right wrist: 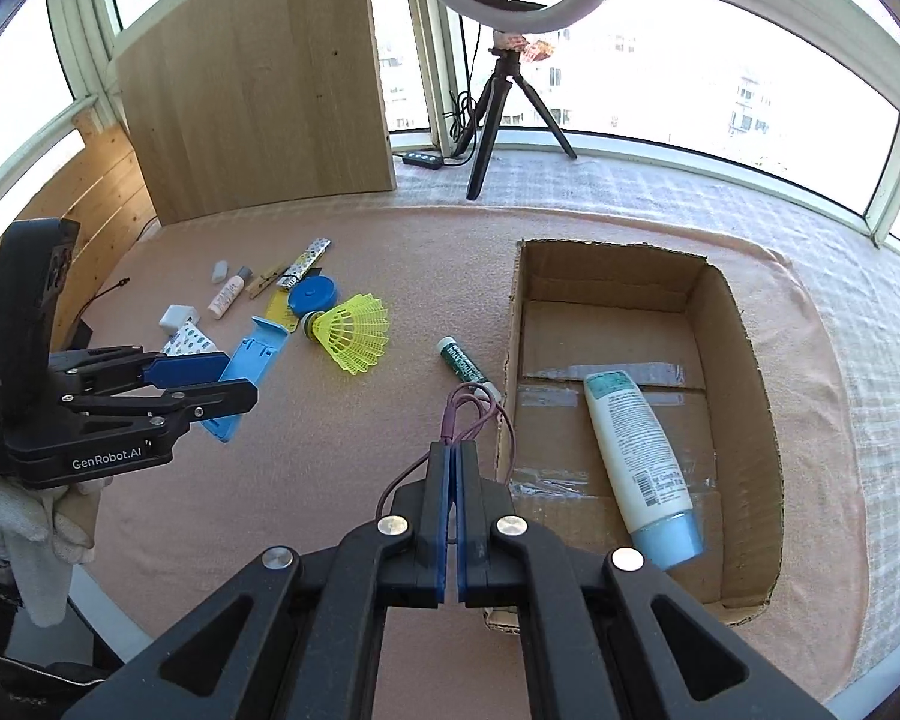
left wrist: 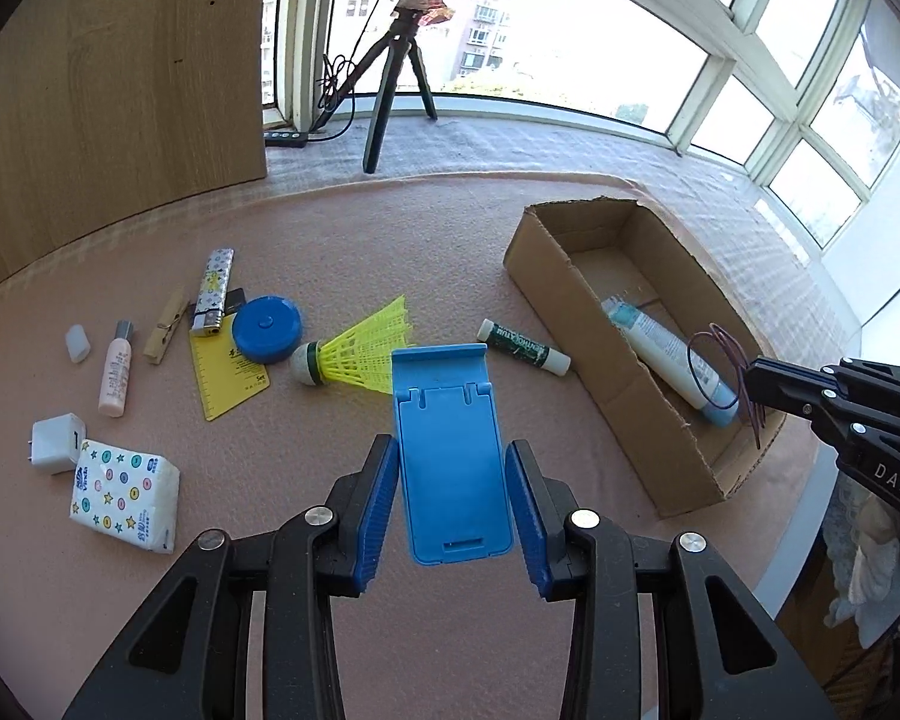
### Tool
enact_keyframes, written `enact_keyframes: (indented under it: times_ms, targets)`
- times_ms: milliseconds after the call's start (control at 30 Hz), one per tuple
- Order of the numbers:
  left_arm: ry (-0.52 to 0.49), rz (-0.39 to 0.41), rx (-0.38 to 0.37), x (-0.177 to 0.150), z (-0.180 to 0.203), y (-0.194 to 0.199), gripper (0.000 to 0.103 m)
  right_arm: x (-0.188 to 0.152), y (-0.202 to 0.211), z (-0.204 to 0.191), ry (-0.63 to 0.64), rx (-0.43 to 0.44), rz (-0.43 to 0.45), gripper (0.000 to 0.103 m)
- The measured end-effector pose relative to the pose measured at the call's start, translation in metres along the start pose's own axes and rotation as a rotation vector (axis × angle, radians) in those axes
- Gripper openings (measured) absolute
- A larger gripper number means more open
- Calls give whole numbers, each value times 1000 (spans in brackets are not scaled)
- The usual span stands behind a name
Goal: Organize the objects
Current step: 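Carry the phone stand and rubber band into the box and release both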
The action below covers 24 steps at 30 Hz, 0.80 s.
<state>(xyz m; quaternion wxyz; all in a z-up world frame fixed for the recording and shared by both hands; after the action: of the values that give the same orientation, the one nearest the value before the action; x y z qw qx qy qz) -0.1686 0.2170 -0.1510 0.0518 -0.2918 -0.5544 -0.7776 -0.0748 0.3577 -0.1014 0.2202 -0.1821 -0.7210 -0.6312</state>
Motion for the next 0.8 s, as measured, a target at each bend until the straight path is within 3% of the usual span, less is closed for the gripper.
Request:
enact_keyframes:
  times_ms: [367, 800]
  targets:
    - [-111, 0, -62, 51, 72, -37, 40, -10, 22, 76, -103, -91, 23, 2]
    - [-151, -52, -84, 86, 131, -105, 40, -24, 4, 128, -173, -107, -18, 2]
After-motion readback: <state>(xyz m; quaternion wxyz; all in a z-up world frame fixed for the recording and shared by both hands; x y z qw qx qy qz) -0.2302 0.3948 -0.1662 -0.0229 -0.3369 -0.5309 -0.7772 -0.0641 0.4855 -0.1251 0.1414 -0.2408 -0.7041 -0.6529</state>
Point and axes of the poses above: each gripper's, at about its wrist camera, not at the fingertips, and y roughly against the way its jaws point, z to its right, x to its top, the point moved 7 cm from there along -y, roughly the way its jaws point, and after that the axes turned 1 degree about -z, right-handed, at the moved point
